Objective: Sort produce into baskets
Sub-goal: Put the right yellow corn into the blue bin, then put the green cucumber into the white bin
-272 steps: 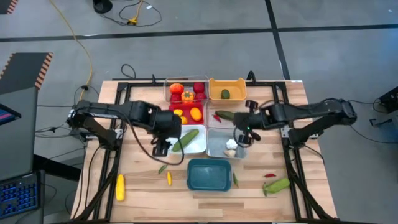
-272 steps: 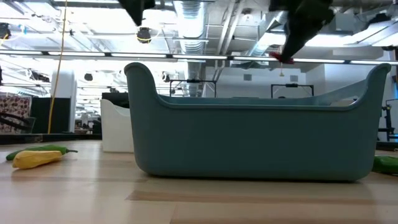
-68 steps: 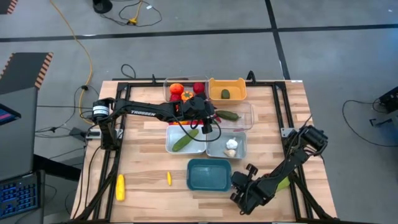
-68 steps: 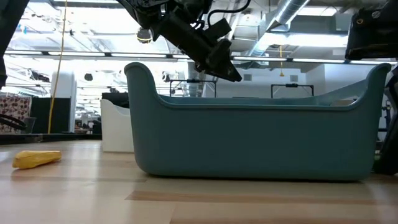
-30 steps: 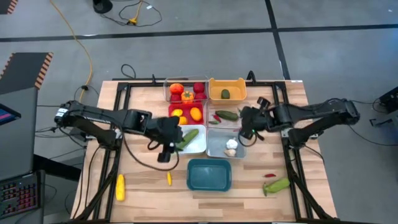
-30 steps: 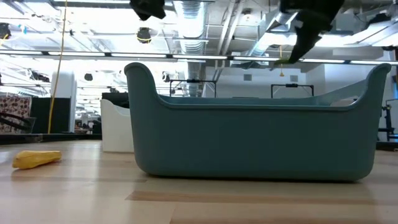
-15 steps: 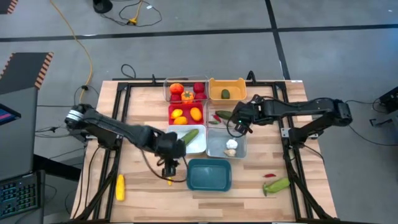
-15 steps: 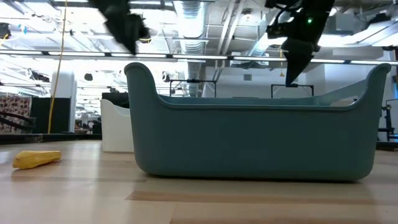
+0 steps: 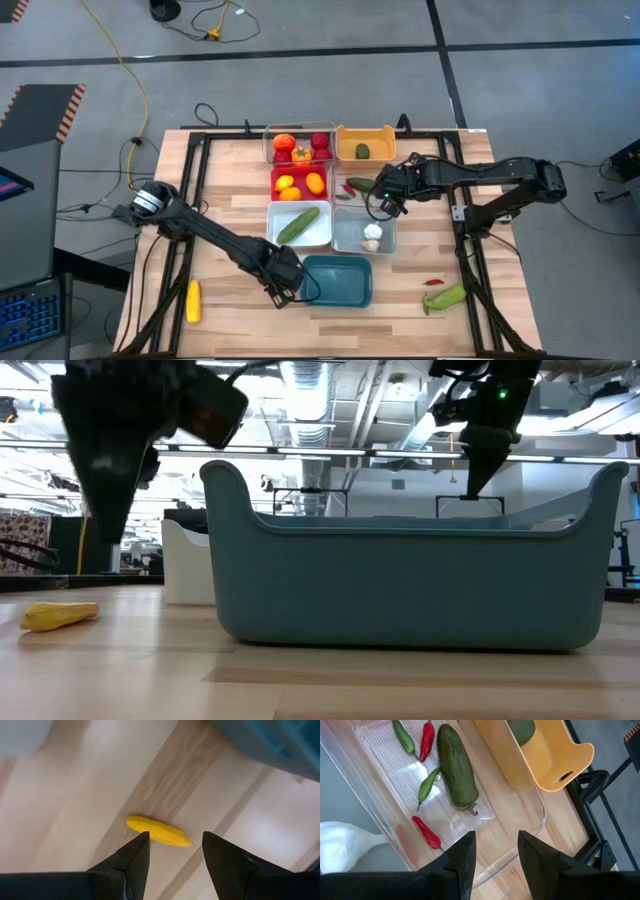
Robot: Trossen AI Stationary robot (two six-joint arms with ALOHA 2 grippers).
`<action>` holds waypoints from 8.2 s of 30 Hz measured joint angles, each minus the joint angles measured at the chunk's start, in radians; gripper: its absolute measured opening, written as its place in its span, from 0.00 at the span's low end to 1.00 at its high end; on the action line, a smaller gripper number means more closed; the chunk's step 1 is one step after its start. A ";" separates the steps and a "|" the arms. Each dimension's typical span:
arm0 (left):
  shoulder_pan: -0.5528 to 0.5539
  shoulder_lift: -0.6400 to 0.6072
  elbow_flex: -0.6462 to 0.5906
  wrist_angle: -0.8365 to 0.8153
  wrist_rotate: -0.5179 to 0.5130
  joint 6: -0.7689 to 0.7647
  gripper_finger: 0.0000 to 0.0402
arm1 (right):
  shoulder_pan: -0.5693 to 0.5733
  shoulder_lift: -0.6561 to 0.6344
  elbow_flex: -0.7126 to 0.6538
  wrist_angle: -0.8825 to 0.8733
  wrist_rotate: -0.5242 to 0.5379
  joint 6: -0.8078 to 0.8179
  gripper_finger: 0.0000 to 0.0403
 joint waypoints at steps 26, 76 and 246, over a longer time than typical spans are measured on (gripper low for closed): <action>-0.072 0.108 -0.021 0.003 -0.072 -0.377 0.42 | 0.203 0.000 0.000 -0.064 0.000 0.004 0.43; 0.009 0.106 0.477 -0.055 -0.238 0.539 0.03 | 0.689 0.000 0.000 -0.200 -0.200 0.382 0.43; -0.200 -0.601 -0.241 -0.429 0.127 -0.205 0.34 | 0.239 0.422 0.139 0.964 -0.199 -0.486 0.59</action>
